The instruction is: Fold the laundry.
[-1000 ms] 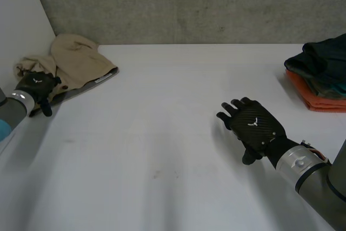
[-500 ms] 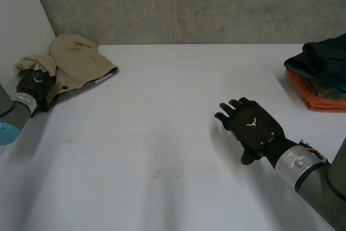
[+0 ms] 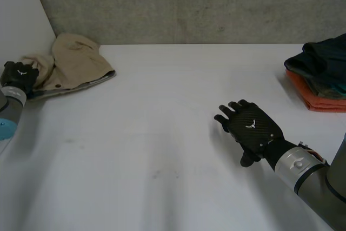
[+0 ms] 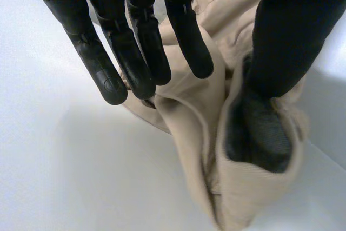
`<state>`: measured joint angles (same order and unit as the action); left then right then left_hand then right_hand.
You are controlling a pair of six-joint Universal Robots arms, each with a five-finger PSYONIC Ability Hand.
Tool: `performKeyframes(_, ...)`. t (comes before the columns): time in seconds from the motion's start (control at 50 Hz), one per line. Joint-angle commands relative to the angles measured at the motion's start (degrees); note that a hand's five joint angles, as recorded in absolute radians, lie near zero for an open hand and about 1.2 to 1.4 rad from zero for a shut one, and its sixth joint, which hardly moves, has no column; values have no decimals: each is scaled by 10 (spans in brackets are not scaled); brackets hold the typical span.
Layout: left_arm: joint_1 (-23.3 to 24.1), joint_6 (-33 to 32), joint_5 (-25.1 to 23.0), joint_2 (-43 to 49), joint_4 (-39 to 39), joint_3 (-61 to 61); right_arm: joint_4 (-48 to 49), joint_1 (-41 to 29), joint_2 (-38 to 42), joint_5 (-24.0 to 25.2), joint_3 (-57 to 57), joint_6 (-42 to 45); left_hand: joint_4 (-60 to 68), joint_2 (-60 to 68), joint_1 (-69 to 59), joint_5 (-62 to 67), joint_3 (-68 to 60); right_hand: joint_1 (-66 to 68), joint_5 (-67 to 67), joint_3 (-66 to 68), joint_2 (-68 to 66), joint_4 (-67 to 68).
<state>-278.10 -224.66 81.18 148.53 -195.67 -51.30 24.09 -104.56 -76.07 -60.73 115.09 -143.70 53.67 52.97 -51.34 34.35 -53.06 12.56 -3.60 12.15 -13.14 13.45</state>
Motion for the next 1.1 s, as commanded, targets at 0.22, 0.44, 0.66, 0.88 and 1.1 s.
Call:
performKeyframes(0.22, 1, -1, -13, -6, -12, -34, 0, 1, 0, 0, 0, 0, -108, -101, 85, -15, 102, -26, 36, -21, 31, -34)
performKeyframes(0.44, 1, 0, -23, 3, -9, -29, 0, 1, 0, 0, 0, 0, -127, -120, 103, -34, 121, -26, 36, -21, 31, -34)
performKeyframes(0.66, 5, 8, -27, 12, -12, -9, 0, 1, 0, 0, 0, 1, 263, 270, -287, 356, -269, -26, 36, -21, 31, -34)
performKeyframes(0.88, 79, 145, -19, -124, -6, -100, 2, 4, -1, -10, -3, 0, 263, 270, -287, 356, -269, -26, 36, -21, 31, -34)
performKeyframes(1.1, 245, 339, -18, -315, 5, -206, 3, 26, -7, -36, -18, -3, 263, 270, -287, 356, -269, -26, 36, -21, 31, -34)
